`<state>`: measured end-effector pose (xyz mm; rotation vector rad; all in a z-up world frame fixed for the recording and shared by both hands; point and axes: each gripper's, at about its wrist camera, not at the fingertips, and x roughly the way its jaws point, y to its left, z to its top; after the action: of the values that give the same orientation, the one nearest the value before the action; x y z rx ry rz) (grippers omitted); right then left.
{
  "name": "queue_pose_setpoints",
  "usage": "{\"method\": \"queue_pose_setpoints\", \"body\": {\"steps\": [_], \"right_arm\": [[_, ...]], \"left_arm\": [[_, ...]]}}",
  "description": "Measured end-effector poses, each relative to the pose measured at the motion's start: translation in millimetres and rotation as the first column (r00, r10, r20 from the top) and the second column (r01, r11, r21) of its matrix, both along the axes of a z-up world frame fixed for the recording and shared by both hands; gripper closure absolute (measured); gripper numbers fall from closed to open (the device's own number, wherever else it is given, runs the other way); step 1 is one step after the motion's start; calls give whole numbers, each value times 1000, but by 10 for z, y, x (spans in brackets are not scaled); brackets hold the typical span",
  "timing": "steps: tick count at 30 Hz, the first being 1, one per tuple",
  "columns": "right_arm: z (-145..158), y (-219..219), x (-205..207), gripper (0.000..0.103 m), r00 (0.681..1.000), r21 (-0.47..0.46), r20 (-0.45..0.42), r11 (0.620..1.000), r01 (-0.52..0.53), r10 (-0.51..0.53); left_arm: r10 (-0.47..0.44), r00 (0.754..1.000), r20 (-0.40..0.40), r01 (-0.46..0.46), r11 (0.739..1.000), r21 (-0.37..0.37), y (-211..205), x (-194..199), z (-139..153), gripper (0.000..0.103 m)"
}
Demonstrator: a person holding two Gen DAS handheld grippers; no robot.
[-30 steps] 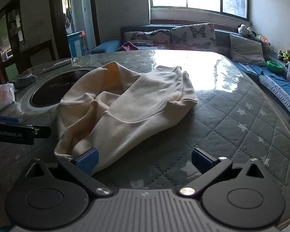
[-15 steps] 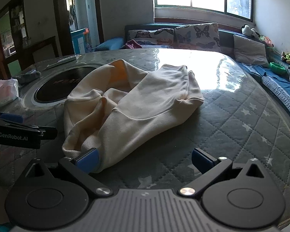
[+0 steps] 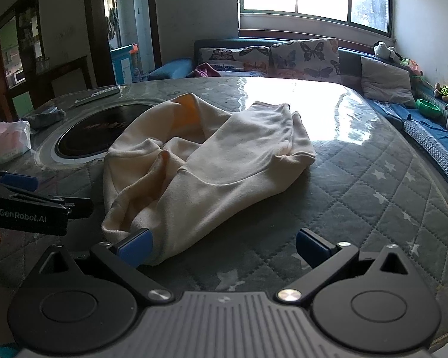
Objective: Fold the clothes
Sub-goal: 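Move both tools toward the crumpled cream sweatshirt on the mat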
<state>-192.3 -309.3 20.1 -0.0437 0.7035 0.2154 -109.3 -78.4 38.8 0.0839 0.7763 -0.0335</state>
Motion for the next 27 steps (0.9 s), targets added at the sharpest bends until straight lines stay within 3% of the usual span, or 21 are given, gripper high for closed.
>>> {"method": "queue_pose_setpoints", "body": {"steps": [27], "right_arm": [[36, 41, 0, 0, 1000, -1, 7, 1000, -13, 13]], "left_arm": [[-34, 999, -6, 34, 999, 23, -93, -4, 20, 0]]}}
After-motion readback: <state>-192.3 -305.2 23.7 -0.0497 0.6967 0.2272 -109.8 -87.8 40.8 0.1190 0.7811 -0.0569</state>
